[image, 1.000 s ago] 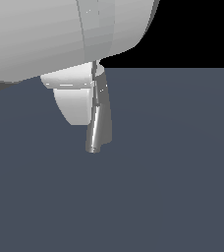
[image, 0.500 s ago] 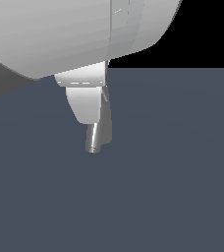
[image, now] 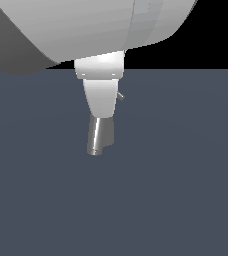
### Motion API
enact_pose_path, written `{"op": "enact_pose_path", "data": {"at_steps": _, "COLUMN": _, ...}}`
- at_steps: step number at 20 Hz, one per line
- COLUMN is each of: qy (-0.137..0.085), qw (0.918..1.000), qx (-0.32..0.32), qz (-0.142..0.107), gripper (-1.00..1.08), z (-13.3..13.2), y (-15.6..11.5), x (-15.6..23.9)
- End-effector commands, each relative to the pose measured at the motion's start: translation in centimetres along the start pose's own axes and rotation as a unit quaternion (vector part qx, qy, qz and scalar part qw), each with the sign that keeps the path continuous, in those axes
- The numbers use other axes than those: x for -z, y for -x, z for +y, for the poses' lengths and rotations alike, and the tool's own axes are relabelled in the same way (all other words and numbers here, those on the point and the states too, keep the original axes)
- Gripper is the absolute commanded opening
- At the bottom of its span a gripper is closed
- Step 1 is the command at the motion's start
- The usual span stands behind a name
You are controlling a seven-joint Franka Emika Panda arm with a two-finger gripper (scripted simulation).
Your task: Turn on the faucet by rotating a designated handle.
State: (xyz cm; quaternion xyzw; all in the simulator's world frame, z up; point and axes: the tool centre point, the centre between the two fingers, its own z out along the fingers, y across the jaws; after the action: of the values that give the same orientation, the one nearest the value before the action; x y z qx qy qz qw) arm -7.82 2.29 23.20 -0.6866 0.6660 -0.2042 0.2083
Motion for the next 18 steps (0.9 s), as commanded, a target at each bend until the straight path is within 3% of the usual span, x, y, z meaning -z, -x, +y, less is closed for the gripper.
{"op": "enact_pose_path", "data": {"at_steps": 1, "qy": -0.002, "qw": 0.9996, "qx": -0.024, "qz": 0.014, "gripper": -1.00, "z": -0.9, "y": -3.2, "x": 0.0}}
{"op": "enact_pose_path", "data": {"at_steps": 9, "qy": -0.001, "qw": 0.9994, "qx": -0.030, "qz": 0.018, "gripper": -1.00, "z": -2.1, "y": -5.8, "x": 0.1}}
{"op": "enact_pose_path", "data": {"at_steps": 10, "qy": -0.001, "qw": 0.9999, "qx": 0.009, "qz": -0.006, "gripper": -1.00, "z": -2.6, "y": -1.3, "x": -0.2}}
{"op": "enact_pose_path", "data": {"at_steps": 18, "qy": -0.001, "qw": 1.0000, "qx": 0.000, "qz": 0.000, "gripper": -1.00, "z": -4.2, "y": -2.5, "x": -0.2}}
